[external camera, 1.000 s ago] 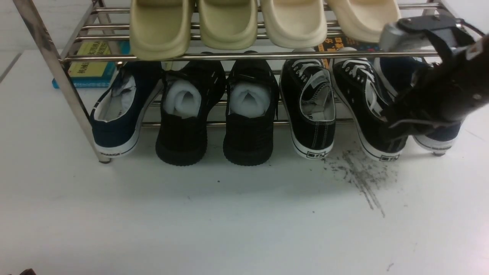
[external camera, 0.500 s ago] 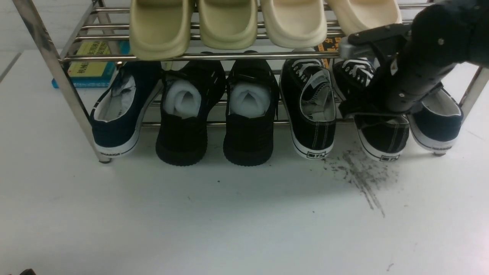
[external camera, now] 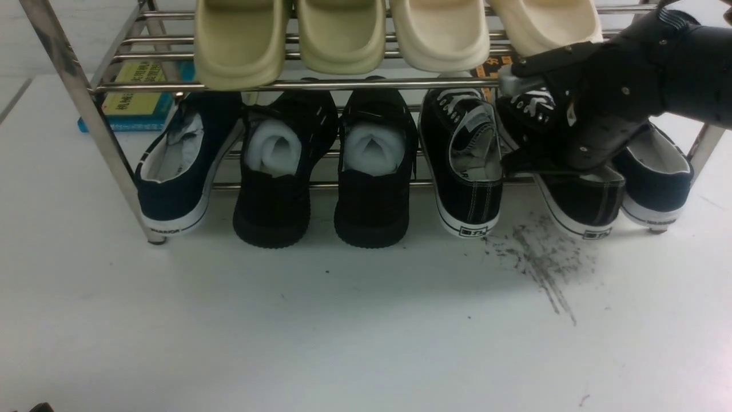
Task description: Take the shoes off the shelf with your hand on the white table.
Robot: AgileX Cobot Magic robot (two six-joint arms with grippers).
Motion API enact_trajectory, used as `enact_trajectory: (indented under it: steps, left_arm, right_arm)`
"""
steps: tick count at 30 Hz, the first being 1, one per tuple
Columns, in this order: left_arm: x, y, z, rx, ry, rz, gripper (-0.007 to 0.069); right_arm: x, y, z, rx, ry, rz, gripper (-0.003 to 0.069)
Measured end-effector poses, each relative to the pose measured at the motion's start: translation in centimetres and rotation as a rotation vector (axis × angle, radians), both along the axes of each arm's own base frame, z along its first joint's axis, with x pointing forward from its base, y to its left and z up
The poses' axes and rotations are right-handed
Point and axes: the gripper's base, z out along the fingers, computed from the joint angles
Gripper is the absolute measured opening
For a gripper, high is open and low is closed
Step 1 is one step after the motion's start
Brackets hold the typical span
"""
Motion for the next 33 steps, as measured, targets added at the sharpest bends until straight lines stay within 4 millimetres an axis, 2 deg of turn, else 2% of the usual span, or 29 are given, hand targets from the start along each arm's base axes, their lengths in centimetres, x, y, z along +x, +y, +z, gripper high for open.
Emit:
enact_trajectory:
  steps: [2, 6, 11, 12, 13, 16, 17, 20, 23, 25, 29, 33]
  left_arm:
    - [0.0, 0.0, 0.0, 0.000, 0.000, 0.000, 0.0242]
    - [0.0, 0.0, 0.0, 0.000, 0.000, 0.000, 0.0242]
    - [0.0, 0.0, 0.0, 0.000, 0.000, 0.000, 0.0242]
    - [0.0, 0.0, 0.0, 0.000, 0.000, 0.000, 0.0242]
    - [0.0, 0.0, 0.0, 0.000, 0.000, 0.000, 0.0242]
    - [0.0, 0.0, 0.0, 0.000, 0.000, 0.000, 0.0242]
    - [0.0, 0.0, 0.0, 0.000, 0.000, 0.000, 0.0242]
    - [0.0, 0.0, 0.0, 0.000, 0.000, 0.000, 0.0242]
    - [0.0, 0.0, 0.0, 0.000, 0.000, 0.000, 0.0242]
    - [0.0, 0.0, 0.0, 0.000, 0.000, 0.000, 0.0242]
    - [0.0, 0.0, 0.0, 0.000, 0.000, 0.000, 0.0242]
    - [0.0, 0.0, 0.0, -0.001, 0.000, 0.000, 0.0242]
  right_arm:
    - [-0.3, -0.2, 0.5, -0.005, 0.017, -0.010, 0.0000]
    - [-3.0, -1.0, 3.6, 0.027, 0.093, -0.058, 0.0000]
    - [-6.5, -2.1, 7.7, 0.062, 0.101, -0.048, 0.0000]
    - [-6.5, -2.1, 7.7, 0.061, 0.106, -0.046, 0.0000]
    - [-8.0, -2.5, 9.1, 0.071, 0.117, -0.028, 0.0000]
    - [-10.4, -3.0, 11.1, 0.105, 0.129, -0.007, 0.0000]
    - [-10.5, -3.1, 11.2, 0.105, 0.127, -0.006, 0.0000]
    - [-12.6, -2.9, 12.8, 0.186, 0.104, 0.029, 0.0004]
    - [-15.4, -1.8, 12.6, 0.220, 0.126, 0.098, 0.0006]
    - [-16.5, -1.4, 12.1, 0.229, 0.146, 0.113, 0.0006]
    - [-22.0, 0.5, 8.5, 0.276, 0.318, 0.100, 0.0007]
    - [-24.6, 1.9, 5.7, 0.253, 0.419, 0.061, 0.0007]
